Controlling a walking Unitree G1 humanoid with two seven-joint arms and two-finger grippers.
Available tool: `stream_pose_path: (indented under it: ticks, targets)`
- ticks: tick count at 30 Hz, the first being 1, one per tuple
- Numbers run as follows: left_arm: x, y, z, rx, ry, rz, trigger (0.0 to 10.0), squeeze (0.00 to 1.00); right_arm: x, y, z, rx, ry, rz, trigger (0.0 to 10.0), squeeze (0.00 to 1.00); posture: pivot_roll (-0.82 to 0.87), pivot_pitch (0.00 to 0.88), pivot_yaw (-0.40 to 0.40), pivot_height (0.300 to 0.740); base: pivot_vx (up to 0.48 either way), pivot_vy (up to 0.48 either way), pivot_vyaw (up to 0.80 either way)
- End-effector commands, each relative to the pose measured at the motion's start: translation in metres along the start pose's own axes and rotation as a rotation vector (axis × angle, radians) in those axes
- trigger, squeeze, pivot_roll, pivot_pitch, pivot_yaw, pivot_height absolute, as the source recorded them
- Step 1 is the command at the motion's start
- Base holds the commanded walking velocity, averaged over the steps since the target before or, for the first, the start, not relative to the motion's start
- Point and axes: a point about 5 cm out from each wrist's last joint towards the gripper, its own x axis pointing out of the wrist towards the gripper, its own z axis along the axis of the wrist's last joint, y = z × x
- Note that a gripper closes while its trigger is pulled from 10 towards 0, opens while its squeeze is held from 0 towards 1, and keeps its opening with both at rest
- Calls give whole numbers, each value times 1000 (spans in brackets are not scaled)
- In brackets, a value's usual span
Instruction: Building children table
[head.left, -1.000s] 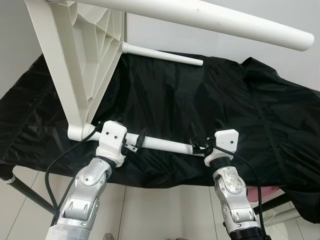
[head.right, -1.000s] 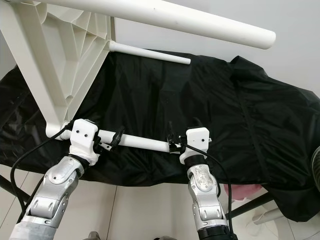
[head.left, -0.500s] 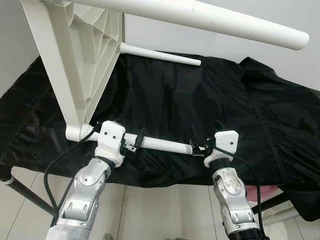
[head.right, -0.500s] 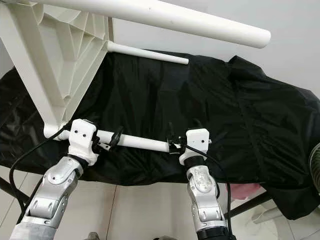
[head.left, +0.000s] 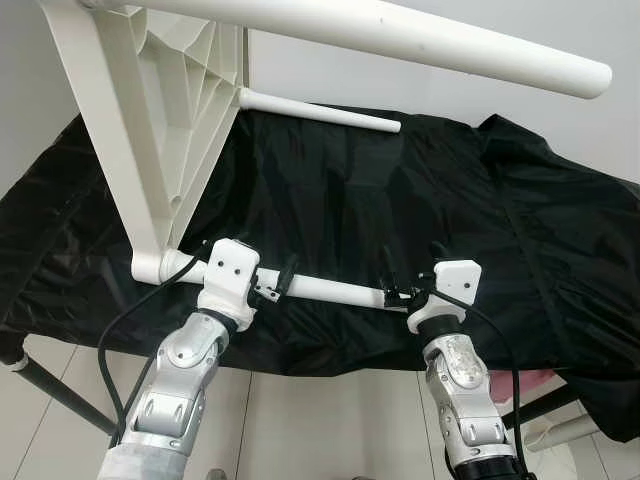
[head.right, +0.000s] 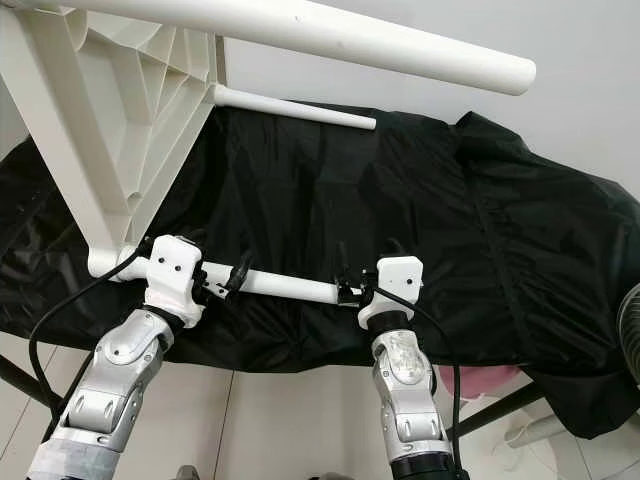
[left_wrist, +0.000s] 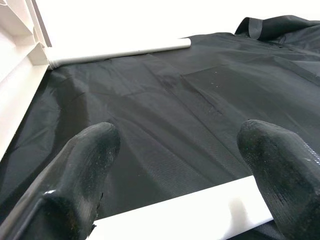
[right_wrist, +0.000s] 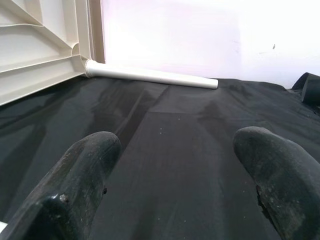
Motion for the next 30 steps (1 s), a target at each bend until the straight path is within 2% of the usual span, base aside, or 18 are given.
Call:
stream_pose_path:
  ticks: [1,3,4,11,16,19,21,23,27,30]
  targets:
    - [1,-1,-1,-2,0,16,10000,0,-1,-6,1,6,4,-22,10000,0,22,3,-56,740,0,0,0]
    - [1,-1,-2,-2,4,15,10000,0,-2,-7,1,-8,5,-24,10000,0,17,0,-53,740,0,0,0]
    - [2,-1,-4,-31,19,11,10000,0,-3,-8,0,-16,8,-23,10000,0,14,3,-57,740,0,0,0]
    - [5,4,-3,-87,33,18,10000,0,-1,-7,7,-40,-2,-15,10000,0,5,0,-43,740,0,0,0]
    - [11,8,-6,-45,70,55,10000,0,4,-10,8,-66,-9,-50,10000,0,10,5,-39,740,0,0,0]
    - [8,11,-5,-37,63,61,10000,0,3,-6,10,-77,-13,-37,10000,0,15,10,-38,740,0,0,0]
    - [4,15,-5,-19,68,87,10000,0,0,-4,10,-123,-22,-31,10000,0,17,16,-44,740,0,0,0]
    - [2,15,-5,-22,69,88,10000,0,-1,-4,10,-121,-24,-27,10000,0,18,17,-46,740,0,0,0]
    - [-1,13,-3,-61,63,70,10000,0,-4,-4,8,-22,-4,29,10000,0,24,20,-52,740,0,0,0]
    - [0,13,-3,-55,59,65,10000,0,-5,-6,8,-18,-3,21,10000,0,29,20,-60,740,0,0,0]
